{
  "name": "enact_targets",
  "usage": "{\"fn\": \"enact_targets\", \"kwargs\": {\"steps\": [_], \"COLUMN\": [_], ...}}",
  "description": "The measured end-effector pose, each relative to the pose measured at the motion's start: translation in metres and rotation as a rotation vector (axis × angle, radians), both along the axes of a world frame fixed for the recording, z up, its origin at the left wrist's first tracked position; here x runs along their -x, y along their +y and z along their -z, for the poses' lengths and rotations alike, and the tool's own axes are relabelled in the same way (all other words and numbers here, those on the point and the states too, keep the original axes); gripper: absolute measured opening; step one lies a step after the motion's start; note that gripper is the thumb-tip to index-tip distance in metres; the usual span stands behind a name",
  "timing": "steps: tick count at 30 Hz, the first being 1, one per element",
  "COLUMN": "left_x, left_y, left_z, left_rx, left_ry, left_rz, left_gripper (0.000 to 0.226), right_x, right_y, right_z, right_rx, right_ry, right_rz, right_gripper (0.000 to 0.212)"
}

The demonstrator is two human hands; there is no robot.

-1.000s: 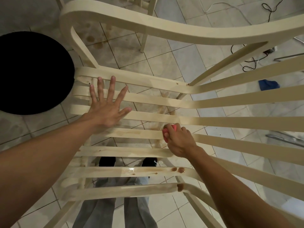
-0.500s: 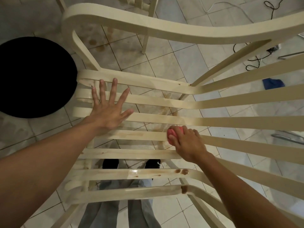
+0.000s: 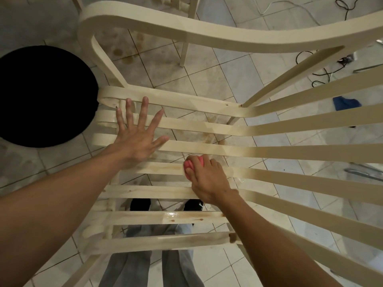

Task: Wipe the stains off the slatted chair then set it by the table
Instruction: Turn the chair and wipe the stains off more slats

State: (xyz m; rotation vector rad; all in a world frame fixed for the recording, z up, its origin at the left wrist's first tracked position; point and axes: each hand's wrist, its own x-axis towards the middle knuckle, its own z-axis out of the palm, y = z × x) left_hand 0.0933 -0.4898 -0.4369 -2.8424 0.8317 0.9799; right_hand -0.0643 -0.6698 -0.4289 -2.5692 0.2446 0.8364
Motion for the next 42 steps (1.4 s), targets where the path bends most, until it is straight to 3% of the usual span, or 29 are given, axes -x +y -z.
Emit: {"fn": "enact_targets", "kwargs": {"steps": [3, 10, 15, 21, 26, 31, 42], "left_x": [0.0, -0.001, 0.0, 0.002, 0.002, 0.0, 0.003], "left_y": [0.0, 0.0, 0.0, 0.001, 0.0, 0.001, 0.005], "left_z": [0.0, 0.001, 0.002, 0.004, 0.003, 0.006, 0.005], "left_rx": [-0.001, -0.003, 0.007, 0.034, 0.024, 0.028, 0.113], "left_ry": [0.002, 0.003, -0.008, -0.023, -0.036, -0.054, -0.07], "left_rz": [-0.002, -0.004, -0.005, -0.009, -0.009, -0.012, -0.026], "left_gripper": [0.079, 0.08, 0.079, 0.078, 0.078, 0.079, 0.072], "right_x": [0.009, 0.017, 0.001, -0.021, -0.015, -0.006, -0.03], "right_y": [-0.022, -0.065, -0.017, 0.048, 0.035, 0.005, 0.067], "right_z": [-0.002, -0.009, -0.009, -0.008, -0.012, -0.013, -0.009], "right_rx": [0.022, 0.282, 0.12, 0.01, 0.019, 0.088, -0.017], "right_ry": [0.062, 0.235, 0.131, 0.046, 0.045, 0.123, 0.032], "right_rz": [-0.007, 0.023, 0.03, -0.015, -0.085, -0.021, -0.043], "right_gripper": [0.036, 0.035, 0.027, 0.032, 0.038, 0.036, 0.035]}}
